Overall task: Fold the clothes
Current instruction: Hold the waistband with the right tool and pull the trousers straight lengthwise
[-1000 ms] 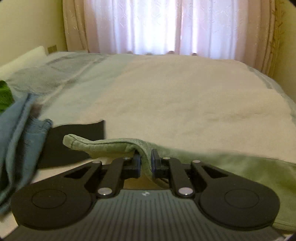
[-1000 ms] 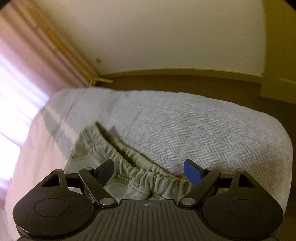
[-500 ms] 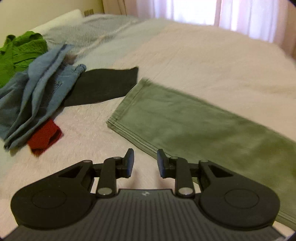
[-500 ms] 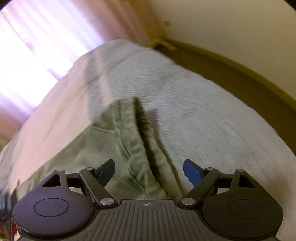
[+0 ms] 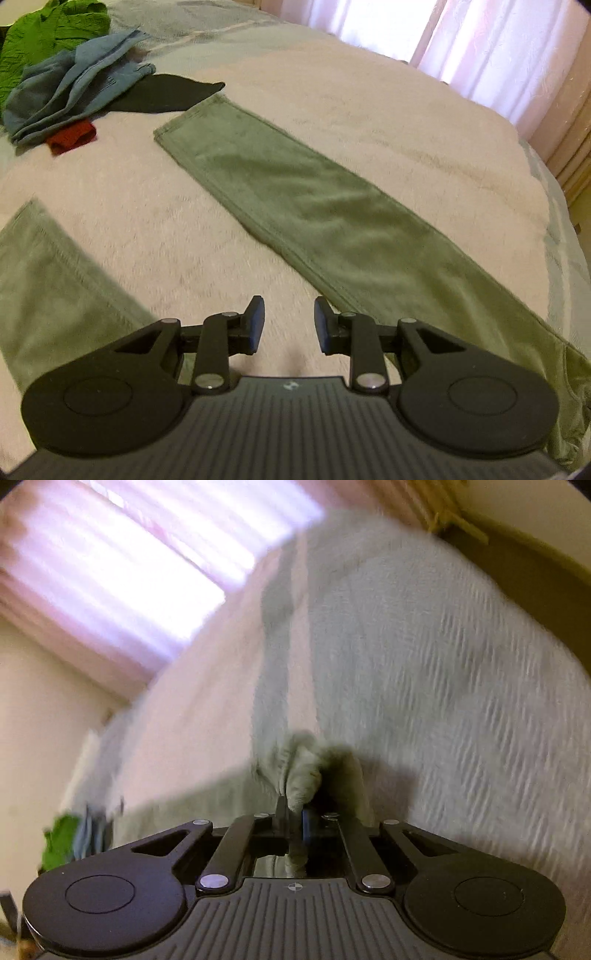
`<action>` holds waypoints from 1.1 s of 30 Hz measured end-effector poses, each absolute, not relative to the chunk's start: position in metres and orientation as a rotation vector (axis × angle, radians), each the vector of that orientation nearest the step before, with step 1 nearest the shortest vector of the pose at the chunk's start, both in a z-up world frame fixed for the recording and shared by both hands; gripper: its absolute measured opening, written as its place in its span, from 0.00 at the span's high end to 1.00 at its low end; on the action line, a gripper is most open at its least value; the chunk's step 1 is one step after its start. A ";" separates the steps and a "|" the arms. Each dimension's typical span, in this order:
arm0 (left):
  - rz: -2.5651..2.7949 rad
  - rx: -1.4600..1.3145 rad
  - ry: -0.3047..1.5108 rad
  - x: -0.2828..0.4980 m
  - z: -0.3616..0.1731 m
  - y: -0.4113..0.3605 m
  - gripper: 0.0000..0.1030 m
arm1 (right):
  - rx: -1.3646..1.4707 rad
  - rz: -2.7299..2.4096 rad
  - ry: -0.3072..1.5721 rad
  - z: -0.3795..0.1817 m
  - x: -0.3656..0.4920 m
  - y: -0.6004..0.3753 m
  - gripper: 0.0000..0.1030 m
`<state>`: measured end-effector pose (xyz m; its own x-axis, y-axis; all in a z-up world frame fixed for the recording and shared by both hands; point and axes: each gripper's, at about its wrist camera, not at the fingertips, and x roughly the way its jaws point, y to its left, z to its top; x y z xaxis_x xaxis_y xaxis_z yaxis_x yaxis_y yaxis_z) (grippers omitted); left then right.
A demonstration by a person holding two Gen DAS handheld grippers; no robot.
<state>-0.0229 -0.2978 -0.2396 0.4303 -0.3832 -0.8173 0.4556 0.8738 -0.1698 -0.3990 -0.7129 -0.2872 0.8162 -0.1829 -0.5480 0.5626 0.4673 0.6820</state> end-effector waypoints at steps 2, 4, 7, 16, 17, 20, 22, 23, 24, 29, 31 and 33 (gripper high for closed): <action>-0.518 0.094 0.992 -0.029 -0.237 -0.300 0.77 | 1.035 -0.505 0.377 -0.292 -0.417 -0.727 0.97; -0.516 0.108 0.978 -0.033 -0.233 -0.301 0.77 | 1.060 -0.519 0.439 -0.310 -0.421 -0.735 0.96; -0.512 0.111 0.991 -0.035 -0.236 -0.305 0.77 | 1.190 -0.497 0.505 -0.337 -0.422 -0.739 0.91; -0.534 0.114 1.066 -0.054 -0.253 -0.315 0.77 | 1.210 -0.273 0.547 -0.309 -0.466 -0.667 0.43; -0.534 0.106 1.076 -0.056 -0.254 -0.314 0.77 | 1.181 -0.259 0.594 -0.313 -0.465 -0.660 0.43; -0.532 0.084 1.103 -0.058 -0.259 -0.312 0.76 | 1.154 -0.243 0.636 -0.327 -0.463 -0.650 0.43; -0.530 0.081 1.116 -0.061 -0.260 -0.311 0.76 | 1.167 -0.240 0.612 -0.332 -0.462 -0.652 0.48; -0.530 0.081 1.121 -0.063 -0.261 -0.311 0.76 | 1.157 -0.243 0.610 -0.332 -0.459 -0.653 0.55; -0.532 0.084 1.124 -0.065 -0.262 -0.311 0.76 | 1.146 -0.245 0.608 -0.333 -0.456 -0.654 0.61; -0.535 0.086 1.142 -0.074 -0.265 -0.305 0.75 | 1.128 -0.200 0.649 -0.343 -0.435 -0.653 0.61; -0.534 0.082 1.156 -0.077 -0.268 -0.303 0.75 | 1.101 -0.163 0.699 -0.346 -0.428 -0.644 0.61; -0.539 0.078 1.164 -0.081 -0.270 -0.302 0.75 | 1.058 -0.140 0.731 -0.346 -0.425 -0.634 0.61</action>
<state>-0.0810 -0.3024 -0.2698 0.2845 -0.3631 -0.8873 0.4420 0.8709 -0.2147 -0.4246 -0.6342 -0.3455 0.7595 0.2319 -0.6078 0.4395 0.5060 0.7422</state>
